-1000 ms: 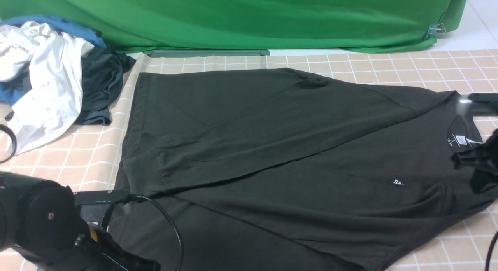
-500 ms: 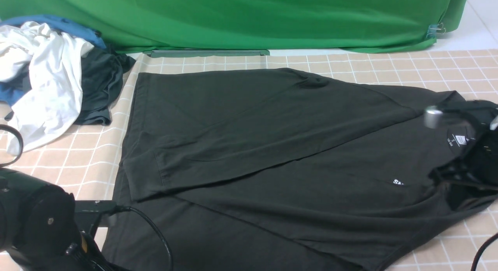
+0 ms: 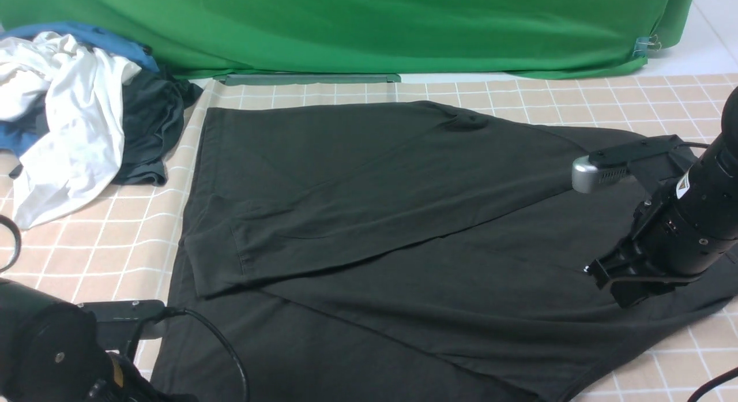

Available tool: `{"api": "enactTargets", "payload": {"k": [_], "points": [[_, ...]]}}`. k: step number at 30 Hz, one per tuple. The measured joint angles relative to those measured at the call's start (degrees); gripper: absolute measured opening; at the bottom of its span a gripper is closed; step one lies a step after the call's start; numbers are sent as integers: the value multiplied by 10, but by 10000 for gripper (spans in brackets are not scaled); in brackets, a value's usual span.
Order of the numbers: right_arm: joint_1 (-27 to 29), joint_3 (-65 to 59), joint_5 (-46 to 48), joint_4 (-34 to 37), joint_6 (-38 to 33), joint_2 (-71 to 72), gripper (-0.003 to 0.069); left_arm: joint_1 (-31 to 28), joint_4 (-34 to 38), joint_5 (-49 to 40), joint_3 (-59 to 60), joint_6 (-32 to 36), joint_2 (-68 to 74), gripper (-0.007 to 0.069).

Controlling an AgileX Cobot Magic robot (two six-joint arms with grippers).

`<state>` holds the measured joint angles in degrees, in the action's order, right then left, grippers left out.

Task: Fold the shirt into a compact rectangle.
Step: 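Grasp the near edge of the shirt at its hem and shoulder corners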

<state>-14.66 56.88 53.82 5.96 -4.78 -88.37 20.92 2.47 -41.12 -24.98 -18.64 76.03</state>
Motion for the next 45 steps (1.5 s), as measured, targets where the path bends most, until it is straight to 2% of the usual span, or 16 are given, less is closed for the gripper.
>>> {"api": "enactTargets", "payload": {"k": [2, 3, 6, 7, 9, 15, 18, 23, 27, 34, 40, 44, 45], "points": [[0, 0, -2, 0, 0, 1, 123, 0, 11, 1, 0, 14, 0, 425], [0, 0, -2, 0, 0, 1, 125, 0, 20, 5, -1, 27, 0, 313], [0, 0, -1, -1, 0, 3, 130, 0, 36, 4, -9, 53, 1, 106], [0, 0, 3, -1, 0, 3, 132, 0, 39, -5, -15, 58, 3, 66], [0, 0, 16, -2, 0, 3, 139, 0, 34, -39, -30, 62, 1, 34], [0, 0, 67, -5, 3, 3, 180, 0, -11, -126, -76, 45, -56, 34], [0, -2, 80, -5, 19, 3, 294, 0, -58, -173, -79, -6, -113, 34], [0, -49, 16, 2, 26, 3, 501, 0, -79, -215, -79, -25, -171, 34], [-8, -80, -24, 5, 3, -1, 574, 0, -79, -213, -79, -25, -182, 34], [-61, -93, -59, -2, -59, -20, 590, 0, -80, -202, -79, -25, -183, 34], [-68, -93, -63, -33, -73, -65, 587, 0, -79, -199, -79, -25, -183, 35], [-68, -89, -64, -48, -77, -77, 512, 0, -75, -188, -79, -25, -183, 34], [-68, -86, -64, -60, -80, -80, 395, 0, -66, -174, -79, -25, -184, 34]]}}
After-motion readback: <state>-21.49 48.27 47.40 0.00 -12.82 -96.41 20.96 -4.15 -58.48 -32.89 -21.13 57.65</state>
